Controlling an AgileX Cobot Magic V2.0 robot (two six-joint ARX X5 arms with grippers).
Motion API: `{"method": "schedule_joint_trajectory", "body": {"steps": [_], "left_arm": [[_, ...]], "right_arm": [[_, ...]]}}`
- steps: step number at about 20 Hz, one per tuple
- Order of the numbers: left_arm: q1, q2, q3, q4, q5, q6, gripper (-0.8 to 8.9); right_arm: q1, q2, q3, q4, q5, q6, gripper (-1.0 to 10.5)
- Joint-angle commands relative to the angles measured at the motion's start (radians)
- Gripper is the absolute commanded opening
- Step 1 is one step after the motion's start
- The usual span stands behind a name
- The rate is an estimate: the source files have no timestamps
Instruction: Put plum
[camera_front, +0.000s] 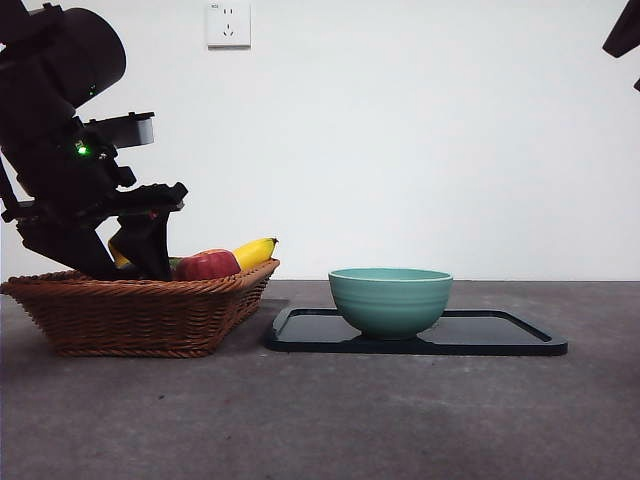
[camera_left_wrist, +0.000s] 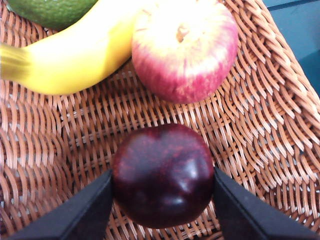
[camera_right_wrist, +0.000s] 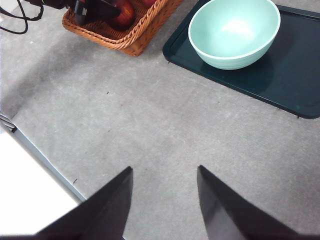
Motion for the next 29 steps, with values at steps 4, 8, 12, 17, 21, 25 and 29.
{"method": "schedule_joint_trajectory", "body": {"steps": [4, 8, 12, 17, 21, 25, 29], "left_arm": [[-0.005, 0.018, 0.007, -0.001, -0.002, 0.006, 4.15], [-0.006, -0.027, 0.011, -0.003, -0.002, -0.016, 4.15], [-0.01, -0.126, 0.022, -0.044, -0.002, -0.021, 4.14], [-0.041, -0.305, 0.022, -0.14, 0.09, -0.046, 4.09], [-0.073, -0.442, 0.022, -0.235, 0.227, -0.074, 4.09], [-0.097, -0.557, 0.022, -0.363, 0.35, -0.073, 4.06], [-0.107, -0.627, 0.022, -0.499, 0.422, -0.073, 4.05]], "right_arm": [[0.005, 0.005, 0.005, 0.01, 0.0, 0.01, 2.1], [0.005, 0.005, 0.005, 0.01, 0.001, 0.01, 2.1], [0.005, 0.006, 0.005, 0.018, 0.001, 0.01, 2.1], [0.005, 0.007, 0.005, 0.036, 0.001, 0.01, 2.1], [0.005, 0.007, 0.005, 0.04, 0.002, 0.01, 2.1], [0.005, 0.007, 0.005, 0.04, 0.008, 0.01, 2.1], [0.005, 0.007, 0.005, 0.039, 0.008, 0.011, 2.1]]}}
